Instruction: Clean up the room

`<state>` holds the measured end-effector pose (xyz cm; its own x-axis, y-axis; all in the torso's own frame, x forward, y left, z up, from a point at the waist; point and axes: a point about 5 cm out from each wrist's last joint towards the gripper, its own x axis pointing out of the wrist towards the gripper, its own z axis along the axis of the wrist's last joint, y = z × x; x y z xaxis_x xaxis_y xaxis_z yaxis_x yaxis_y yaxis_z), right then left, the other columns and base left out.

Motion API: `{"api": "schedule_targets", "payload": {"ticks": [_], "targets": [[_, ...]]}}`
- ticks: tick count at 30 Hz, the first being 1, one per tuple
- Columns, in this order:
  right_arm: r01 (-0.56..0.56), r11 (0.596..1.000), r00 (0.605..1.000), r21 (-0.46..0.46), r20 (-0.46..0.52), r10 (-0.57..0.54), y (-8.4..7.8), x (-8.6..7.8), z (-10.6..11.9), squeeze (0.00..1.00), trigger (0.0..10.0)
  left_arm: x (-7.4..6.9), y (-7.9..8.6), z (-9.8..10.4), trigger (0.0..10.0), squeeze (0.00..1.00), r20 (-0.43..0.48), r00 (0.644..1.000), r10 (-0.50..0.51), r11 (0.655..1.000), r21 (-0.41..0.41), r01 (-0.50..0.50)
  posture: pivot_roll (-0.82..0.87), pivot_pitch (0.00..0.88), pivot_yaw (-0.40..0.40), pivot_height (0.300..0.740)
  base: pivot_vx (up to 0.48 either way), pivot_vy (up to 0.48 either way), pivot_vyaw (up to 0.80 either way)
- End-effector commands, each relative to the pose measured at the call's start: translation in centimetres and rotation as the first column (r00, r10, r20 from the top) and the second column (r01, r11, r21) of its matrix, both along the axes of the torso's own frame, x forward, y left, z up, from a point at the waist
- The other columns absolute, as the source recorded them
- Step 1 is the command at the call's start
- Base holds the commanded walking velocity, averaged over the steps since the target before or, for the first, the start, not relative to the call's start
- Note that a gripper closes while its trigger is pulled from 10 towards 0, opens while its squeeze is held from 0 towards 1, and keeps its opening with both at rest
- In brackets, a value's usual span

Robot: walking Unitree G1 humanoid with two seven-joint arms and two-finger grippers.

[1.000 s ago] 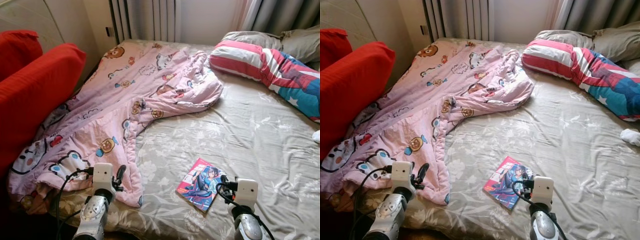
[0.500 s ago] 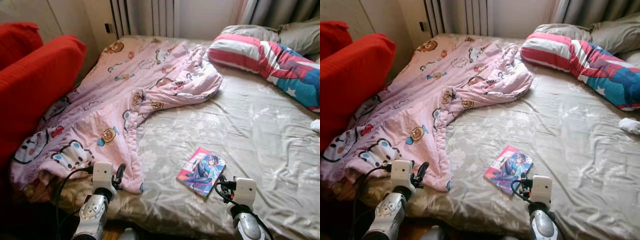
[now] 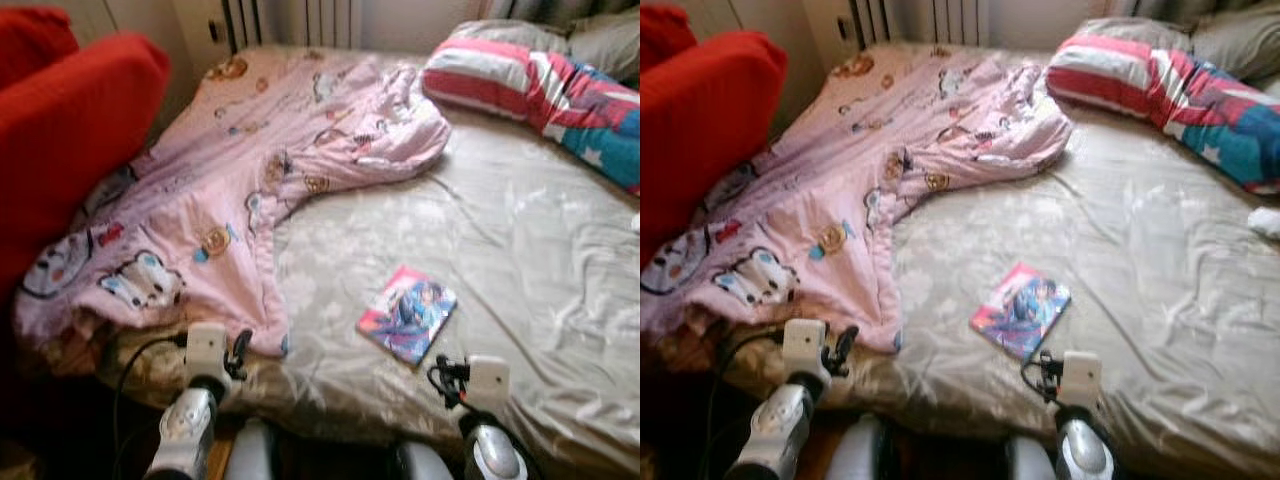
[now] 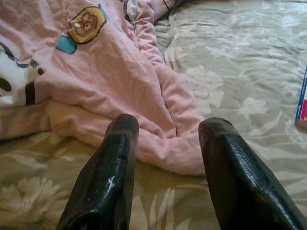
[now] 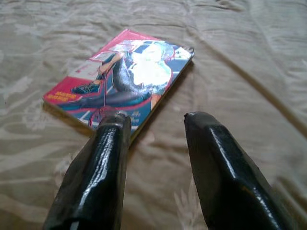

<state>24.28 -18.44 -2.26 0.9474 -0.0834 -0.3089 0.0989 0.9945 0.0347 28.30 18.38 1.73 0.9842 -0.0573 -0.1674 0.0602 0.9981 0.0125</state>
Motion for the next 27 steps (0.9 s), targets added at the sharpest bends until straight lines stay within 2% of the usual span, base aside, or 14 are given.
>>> {"api": "schedule_targets", "payload": {"ticks": [1, 20, 24, 27], "targets": [[0.002, 1.0, 1.0, 0.007, -0.026, -0.002, 0.06, -0.63, -0.56, 0.0, 10.0, -0.25, 0.3, -0.28, 10.0, 0.0, -0.019, 1.0, 0.01, 1.0, -0.007, -0.01, 0.09, 0.158, 0.026, 0.625, 0.0, 0.0, 0.0], [-0.031, 0.999, 0.999, 0.01, -0.031, 0.031, 0.27, -0.48, -0.56, 0.0, 10.0, 0.18, -0.06, 0.05, 10.0, 0.0, -0.011, 1.0, -0.01, 1.0, -0.008, 0.009, 0.08, 0.12, 0.03, 0.625, 0.0, 0.0, 0.0], [-0.032, 0.999, 0.999, 0.022, -0.022, 0.032, 0.33, -0.43, -0.5, 0.0, 10.0, 0.19, -0.09, 0.07, 10.0, 0.0, -0.011, 1.0, -0.014, 1.0, -0.006, 0.014, 0.08, 0.116, 0.03, 0.625, 0.246, 0.0, 0.73], [-0.02, 0.999, 0.999, 0.032, -0.029, 0.021, 0.28, -0.45, -0.57, 0.0, 10.0, 0.19, -0.13, 0.06, 10.0, 0.0, -0.011, 1.0, -0.019, 1.0, -0.005, 0.019, 0.08, 0.113, 0.03, 0.625, 0.275, 0.0, 0.0]]}}
